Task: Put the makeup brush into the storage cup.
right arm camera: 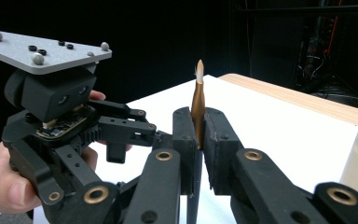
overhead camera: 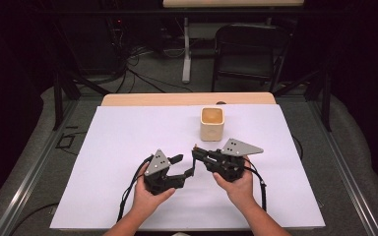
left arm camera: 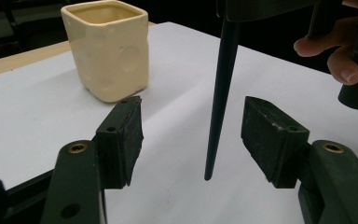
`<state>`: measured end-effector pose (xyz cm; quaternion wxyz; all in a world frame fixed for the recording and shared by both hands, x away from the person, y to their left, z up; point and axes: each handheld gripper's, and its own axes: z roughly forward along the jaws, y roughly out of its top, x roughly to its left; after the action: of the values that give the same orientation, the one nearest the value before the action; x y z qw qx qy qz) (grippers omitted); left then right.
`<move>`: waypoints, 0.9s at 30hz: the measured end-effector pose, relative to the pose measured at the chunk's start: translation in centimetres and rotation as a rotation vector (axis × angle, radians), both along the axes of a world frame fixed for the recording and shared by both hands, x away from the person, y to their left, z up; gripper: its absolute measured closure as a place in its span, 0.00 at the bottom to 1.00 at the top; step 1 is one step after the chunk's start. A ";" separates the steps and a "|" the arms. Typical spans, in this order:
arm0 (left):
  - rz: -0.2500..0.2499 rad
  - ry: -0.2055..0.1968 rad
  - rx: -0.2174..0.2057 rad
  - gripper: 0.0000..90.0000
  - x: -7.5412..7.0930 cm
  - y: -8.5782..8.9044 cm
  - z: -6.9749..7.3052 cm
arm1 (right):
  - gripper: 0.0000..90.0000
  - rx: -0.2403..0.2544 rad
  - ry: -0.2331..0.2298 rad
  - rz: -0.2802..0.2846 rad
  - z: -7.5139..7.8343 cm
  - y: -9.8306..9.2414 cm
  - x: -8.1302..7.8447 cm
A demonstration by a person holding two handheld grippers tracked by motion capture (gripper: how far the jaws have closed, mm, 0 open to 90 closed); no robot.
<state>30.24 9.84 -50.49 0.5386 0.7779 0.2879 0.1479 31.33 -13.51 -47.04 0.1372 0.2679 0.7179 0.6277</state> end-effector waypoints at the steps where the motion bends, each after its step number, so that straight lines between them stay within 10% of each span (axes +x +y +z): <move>1: 0.002 -0.002 0.001 0.42 0.0 0.0 0.0 | 0.93 -0.003 -0.001 -0.002 0.0 0.0 0.0; 27: 0.080 -0.008 0.011 0.39 0.4 2.5 0.0 | 0.93 -0.036 -0.011 -0.076 0.2 -1.9 0.8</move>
<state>30.62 12.33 -50.54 0.5291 0.7682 0.3158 0.1739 32.10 -15.44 -46.88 0.1698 0.2892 0.7176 0.6104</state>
